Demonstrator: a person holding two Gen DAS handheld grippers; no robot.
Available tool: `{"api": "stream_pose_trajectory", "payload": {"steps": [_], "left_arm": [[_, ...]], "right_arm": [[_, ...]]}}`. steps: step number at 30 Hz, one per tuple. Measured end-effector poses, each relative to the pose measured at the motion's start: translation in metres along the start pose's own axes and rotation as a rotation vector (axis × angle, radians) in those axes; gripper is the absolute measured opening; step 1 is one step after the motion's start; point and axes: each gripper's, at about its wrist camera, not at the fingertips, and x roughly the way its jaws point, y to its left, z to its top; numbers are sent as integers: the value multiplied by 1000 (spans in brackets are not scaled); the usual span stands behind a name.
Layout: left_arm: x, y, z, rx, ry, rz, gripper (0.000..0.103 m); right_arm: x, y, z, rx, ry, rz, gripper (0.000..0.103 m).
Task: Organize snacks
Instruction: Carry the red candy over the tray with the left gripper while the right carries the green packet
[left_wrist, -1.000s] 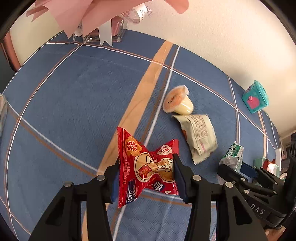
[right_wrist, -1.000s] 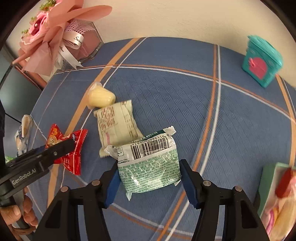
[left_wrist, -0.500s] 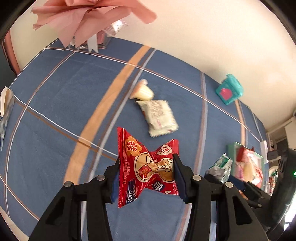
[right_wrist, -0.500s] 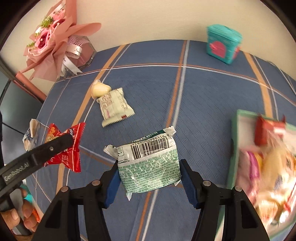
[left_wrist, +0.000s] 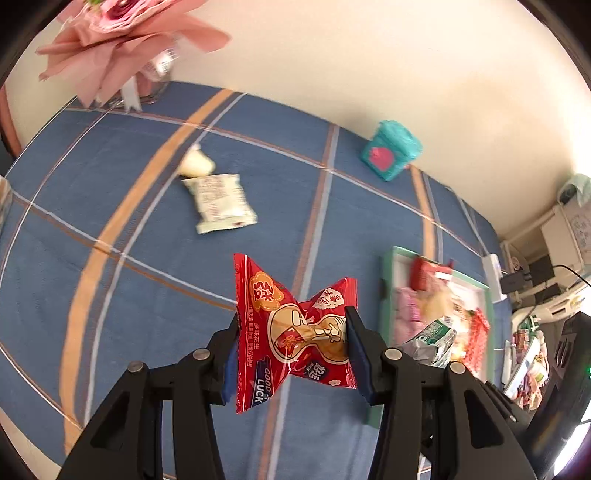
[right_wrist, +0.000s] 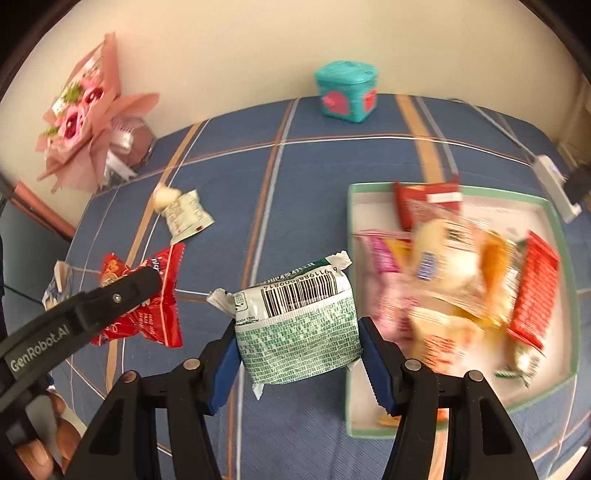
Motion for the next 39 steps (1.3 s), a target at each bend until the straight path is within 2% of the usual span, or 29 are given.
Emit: {"api": "stream_pose_trajectory", "payload": {"steps": [5, 13, 18, 24, 28, 32, 39], "left_arm": [[-7, -35, -4, 30, -27, -30, 51], [6, -81, -13, 120, -23, -33, 51], [19, -115, -27, 220, 8, -26, 51], [30, -158, -50, 347, 45, -71, 51], [37, -179, -65, 418, 63, -79, 51], [43, -190, -73, 445, 78, -80, 51], [57, -203, -77, 503, 75, -79, 51]], "right_arm": [[-21, -28, 1, 61, -44, 0, 64], [-46, -90, 6, 200, -101, -66, 64], [-52, -129, 6, 299, -111, -99, 64], [-60, -168, -1, 397, -119, -119, 64], [-66, -184, -6, 434, -133, -129, 64], [-67, -197, -11, 460, -128, -139, 64], [-56, -198, -11, 455, -96, -122, 64]]}}
